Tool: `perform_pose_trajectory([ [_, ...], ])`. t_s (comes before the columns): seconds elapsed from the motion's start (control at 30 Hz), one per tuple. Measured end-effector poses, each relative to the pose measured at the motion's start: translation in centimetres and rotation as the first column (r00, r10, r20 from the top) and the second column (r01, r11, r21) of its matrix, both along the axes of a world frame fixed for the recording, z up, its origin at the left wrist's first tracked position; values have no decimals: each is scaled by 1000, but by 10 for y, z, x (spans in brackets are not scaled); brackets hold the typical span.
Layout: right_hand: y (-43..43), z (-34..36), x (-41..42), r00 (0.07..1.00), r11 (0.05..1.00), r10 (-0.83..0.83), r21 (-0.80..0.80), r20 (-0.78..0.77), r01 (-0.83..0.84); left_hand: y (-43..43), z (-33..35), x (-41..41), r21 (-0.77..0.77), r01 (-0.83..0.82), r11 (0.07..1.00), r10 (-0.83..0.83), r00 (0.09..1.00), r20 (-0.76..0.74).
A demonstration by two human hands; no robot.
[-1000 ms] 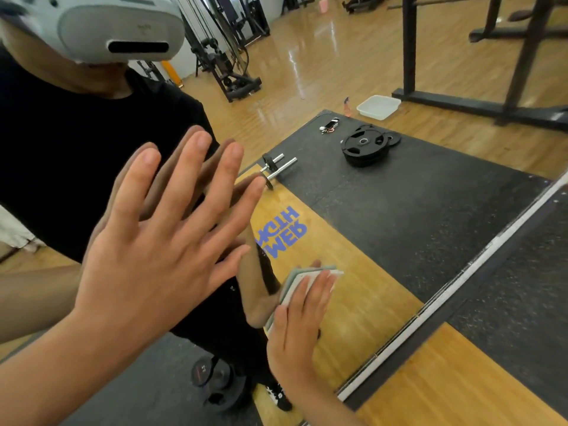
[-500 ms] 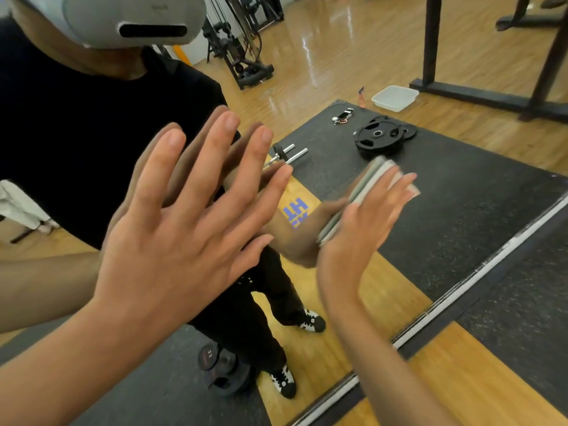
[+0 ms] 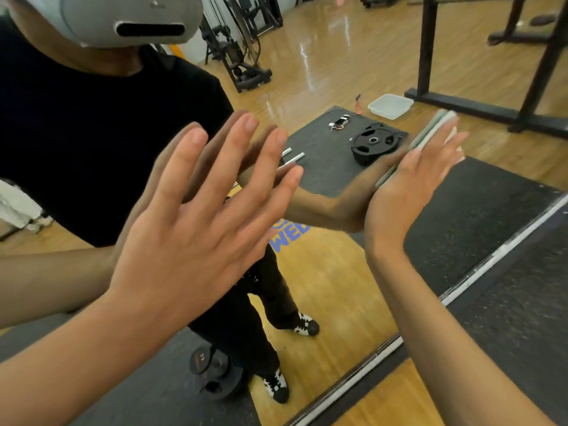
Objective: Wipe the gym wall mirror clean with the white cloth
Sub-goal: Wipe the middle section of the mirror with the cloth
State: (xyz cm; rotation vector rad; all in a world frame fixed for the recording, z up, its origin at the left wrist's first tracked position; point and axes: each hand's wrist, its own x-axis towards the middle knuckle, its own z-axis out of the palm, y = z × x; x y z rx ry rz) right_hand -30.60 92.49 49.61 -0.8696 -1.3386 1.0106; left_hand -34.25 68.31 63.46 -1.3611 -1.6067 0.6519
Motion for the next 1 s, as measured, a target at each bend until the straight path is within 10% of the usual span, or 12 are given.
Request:
perform_pose_trajectory([
  [0.2, -167, -43, 9, 962, 844, 200, 466, 188, -266, 0, 3, -8, -19, -31, 999, 31, 999, -32],
  [0.33, -112, -76, 18, 947, 633, 138, 710, 289, -309, 1, 2, -10, 17, -2, 1000, 2, 1000, -24],
  [0.47, -17, -2, 8, 997, 960, 77, 267, 21, -79, 8, -3, -12, 19, 7, 1000, -10, 989, 146],
  [0.6, -55, 37, 0, 998, 981, 61, 188, -19, -56, 2, -3, -6, 22, 36, 999, -37, 999, 1],
  [0.83, -83, -80, 19, 940, 480, 163, 808, 301, -342, 2, 0, 2, 12, -42, 999, 43, 992, -115],
  [1.0, -12, 8, 10, 993, 884, 99, 452, 69, -120, 6, 3, 1, 62, -43, 997, 50, 992, -112],
])
